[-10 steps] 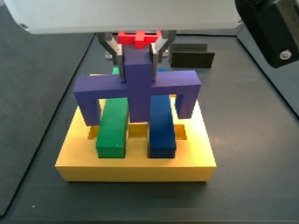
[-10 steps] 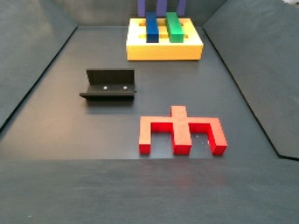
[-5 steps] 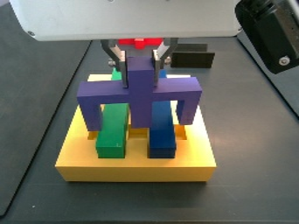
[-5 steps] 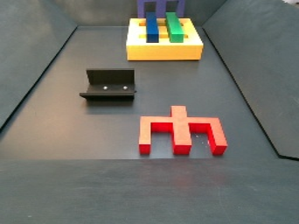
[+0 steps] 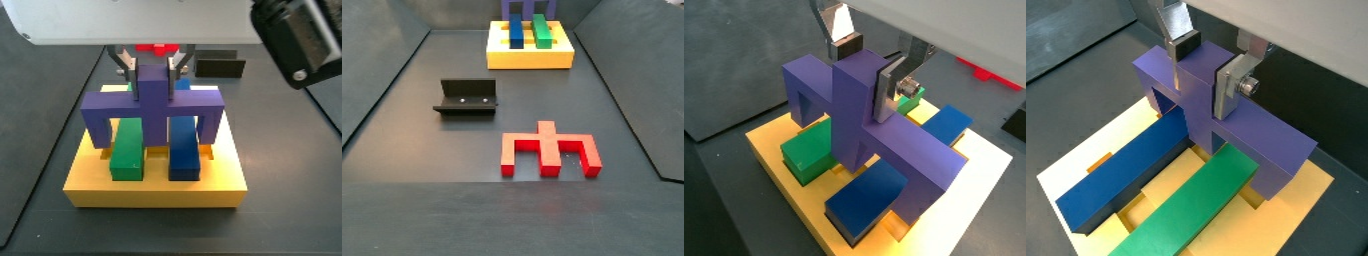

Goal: Pick up the purple object. Move up. Place the purple object on the fixture. Regrasp the purple object. Move to above the board. Insert the purple object.
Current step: Insert the purple object.

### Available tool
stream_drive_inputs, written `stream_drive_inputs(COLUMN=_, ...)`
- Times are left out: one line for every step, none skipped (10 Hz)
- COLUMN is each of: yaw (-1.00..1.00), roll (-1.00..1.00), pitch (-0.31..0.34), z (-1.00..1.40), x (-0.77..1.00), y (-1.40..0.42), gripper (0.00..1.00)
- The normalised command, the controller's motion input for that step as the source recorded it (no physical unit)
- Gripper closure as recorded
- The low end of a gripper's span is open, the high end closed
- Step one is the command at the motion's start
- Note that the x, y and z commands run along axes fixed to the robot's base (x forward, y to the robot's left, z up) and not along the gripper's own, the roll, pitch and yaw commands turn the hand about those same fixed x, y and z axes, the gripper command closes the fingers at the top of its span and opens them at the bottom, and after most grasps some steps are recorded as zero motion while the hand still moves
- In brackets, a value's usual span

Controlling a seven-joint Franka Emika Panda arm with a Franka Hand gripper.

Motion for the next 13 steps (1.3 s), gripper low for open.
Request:
stream_drive_inputs(yaw=0.00, roll=0.00, pitch=0.000, z=-0.02, x=0.01, y=0.00, gripper=1.00)
stream_drive_inputs(yaw=0.00, roll=0.00, pitch=-0.006, z=-0.11, x=0.00, y=0.00, gripper=1.00)
stream_drive_inputs(yaw=0.00, roll=0.00, pitch=-0.011, z=-0.21, x=0.00, y=0.00, gripper=1.00)
stream_drive_inputs(yaw=0.00, roll=-0.06, pitch=-0.041, z=-0.31, x=0.00, y=-0.03, gripper=1.00)
stream_drive_inputs(yaw=0.00, roll=-0.10, pitch=-0.040, z=-0.31, x=0.07, y=-0.01, gripper=1.00)
stream_drive_inputs(yaw=0.00, roll=-0.09, pitch=0.000, z=-0.05, x=0.28, y=-0.01, gripper=1.00)
stream_drive_inputs(yaw=-0.01, roll=-0.09, pitch=0.006, z=0.00, x=0.29, y=0.00, gripper=1.00)
stream_drive_inputs(yaw=-0.02, roll=-0.08, pitch=0.000, z=0.00, x=0.21, y=0.00, gripper=1.00)
stream_drive_inputs(yaw=-0.07, roll=-0.07, pitch=0.000, z=-0.03, x=0.04, y=0.01, gripper=1.00)
stream_drive_inputs(yaw=-0.09, roll=-0.03, pitch=-0.036, z=-0.21, x=-0.06, y=0.00, gripper=1.00)
stream_drive_inputs(yaw=-0.02, roll=-0.06, pitch=-0.064, z=-0.27, x=-0.18, y=0.03, gripper=1.00)
stream_drive_inputs(yaw=-0.02, roll=0.00, pitch=-0.051, z=-0.29, x=-0.18, y=0.00, gripper=1.00)
stream_drive_inputs(yaw=0.00, roll=-0.02, pitch=-0.014, z=-0.17, x=-0.05, y=0.00, gripper=1.00)
